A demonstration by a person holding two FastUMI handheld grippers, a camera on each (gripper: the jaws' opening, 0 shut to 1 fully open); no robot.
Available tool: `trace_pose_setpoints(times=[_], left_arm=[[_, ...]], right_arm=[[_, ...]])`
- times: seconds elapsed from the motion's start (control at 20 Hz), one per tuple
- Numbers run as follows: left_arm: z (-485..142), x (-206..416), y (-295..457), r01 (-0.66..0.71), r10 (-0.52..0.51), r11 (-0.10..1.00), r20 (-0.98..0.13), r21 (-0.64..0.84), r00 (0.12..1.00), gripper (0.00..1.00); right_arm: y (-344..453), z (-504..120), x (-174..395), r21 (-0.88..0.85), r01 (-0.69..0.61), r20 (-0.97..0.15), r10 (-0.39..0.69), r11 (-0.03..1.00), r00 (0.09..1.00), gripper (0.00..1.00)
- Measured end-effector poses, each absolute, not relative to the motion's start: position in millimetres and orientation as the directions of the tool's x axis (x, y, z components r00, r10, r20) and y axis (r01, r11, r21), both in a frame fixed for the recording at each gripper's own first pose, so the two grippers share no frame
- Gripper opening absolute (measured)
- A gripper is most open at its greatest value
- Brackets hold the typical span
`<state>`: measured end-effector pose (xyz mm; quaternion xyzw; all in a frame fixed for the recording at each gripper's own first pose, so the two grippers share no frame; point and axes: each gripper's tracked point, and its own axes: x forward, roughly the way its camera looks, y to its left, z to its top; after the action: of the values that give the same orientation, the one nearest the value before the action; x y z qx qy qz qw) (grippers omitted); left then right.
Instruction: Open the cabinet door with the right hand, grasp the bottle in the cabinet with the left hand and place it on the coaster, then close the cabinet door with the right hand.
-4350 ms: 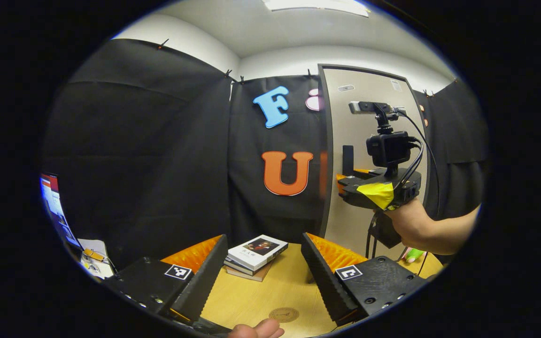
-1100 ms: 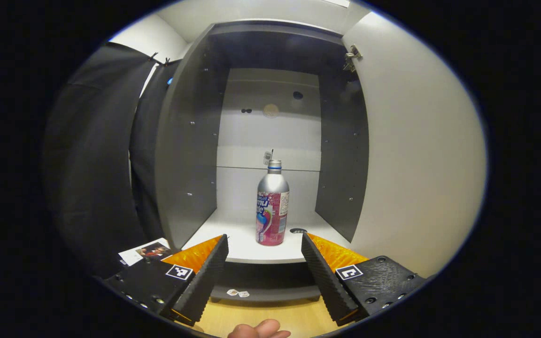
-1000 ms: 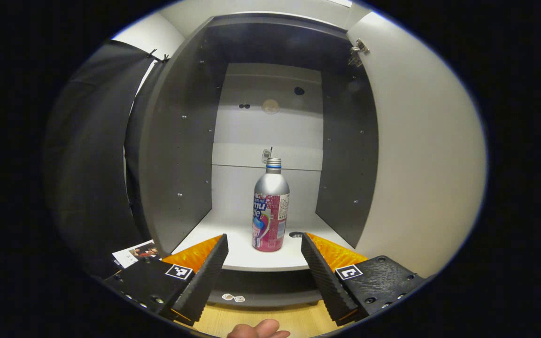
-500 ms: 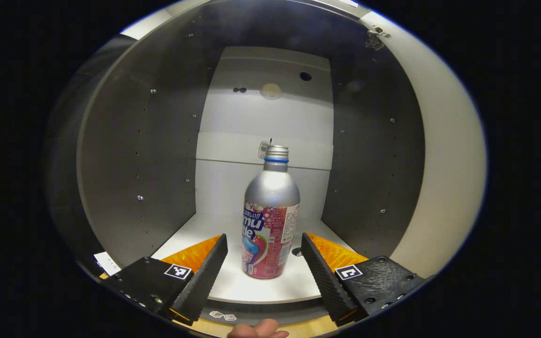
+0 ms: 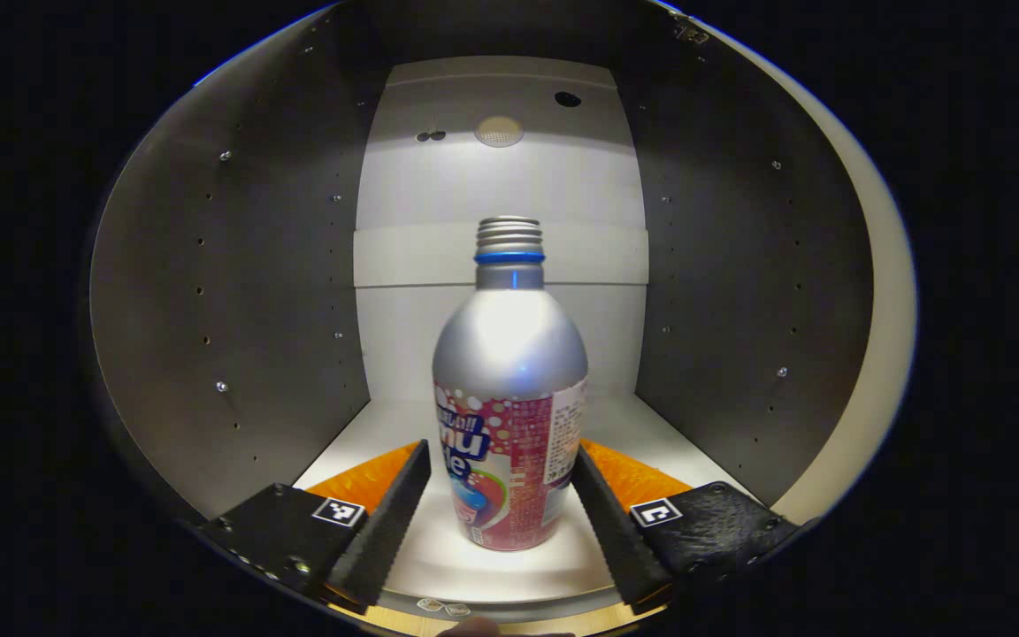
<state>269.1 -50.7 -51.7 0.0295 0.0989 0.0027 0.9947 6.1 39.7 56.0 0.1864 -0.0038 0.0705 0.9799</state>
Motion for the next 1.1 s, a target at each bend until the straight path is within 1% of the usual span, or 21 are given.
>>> trace_pose_setpoints(times=[0.05,0.2,0.4,0.5,0.6,0.75,0.85,0.95,1.05,1.1], left_arm=[[-52.5,268.6,-52.6,0.008,0.003,0.998,-0.198,0.057,0.98,0.8],[-50.0,259.6,-57.9,0.026,-0.015,0.998,-0.202,0.05,0.979,0.79],[-29.7,232.0,-66.4,0.035,-0.027,0.998,-0.148,0.052,0.989,0.79],[-11.7,213.3,-61.0,0.007,0.002,0.994,-0.081,0.11,0.997,0.79],[0.7,192.2,-61.9,0.009,-0.003,0.99,-0.042,0.144,0.999,0.78],[-13.3,165.9,-59.0,-0.036,0.042,0.985,-0.034,0.167,0.999,0.78],[-15.5,136.1,-48.0,-0.073,0.078,0.984,-0.026,0.16,0.997,0.78],[-11.8,111.2,-28.5,-0.124,0.126,0.979,-0.002,0.159,0.992,0.78],[-11.8,83.1,-9.2,-0.159,0.162,0.972,-0.003,0.175,0.987,0.78],[-14.4,72.4,-0.4,-0.169,0.174,0.967,-0.009,0.189,0.985,0.78]], right_arm=[[40.4,55.9,6.7,0.372,-0.143,0.034,0.141,0.917,0.989,1.0],[41.6,55.2,8.7,0.386,-0.152,0.033,0.152,0.91,0.988,1.0],[44.7,55.6,12.3,0.402,-0.184,0.043,0.182,0.897,0.982,1.0],[45.5,56.4,15.2,0.402,-0.203,0.06,0.196,0.893,0.979,1.0],[45.8,57.1,15.9,0.382,-0.227,0.084,0.211,0.896,0.974,1.0],[47.2,57.4,18.3,0.362,-0.262,0.116,0.236,0.895,0.965,1.0],[46.6,63.2,18.3,0.287,-0.276,0.152,0.241,0.917,0.958,1.0],[46.7,69.4,16.0,0.157,-0.278,0.203,0.244,0.948,0.948,1.0],[47.0,72.9,14.8,0.047,-0.269,0.249,0.25,0.962,0.936,1.0],[47.7,71.4,14.5,0.022,-0.27,0.261,0.255,0.963,0.931,1.0]])
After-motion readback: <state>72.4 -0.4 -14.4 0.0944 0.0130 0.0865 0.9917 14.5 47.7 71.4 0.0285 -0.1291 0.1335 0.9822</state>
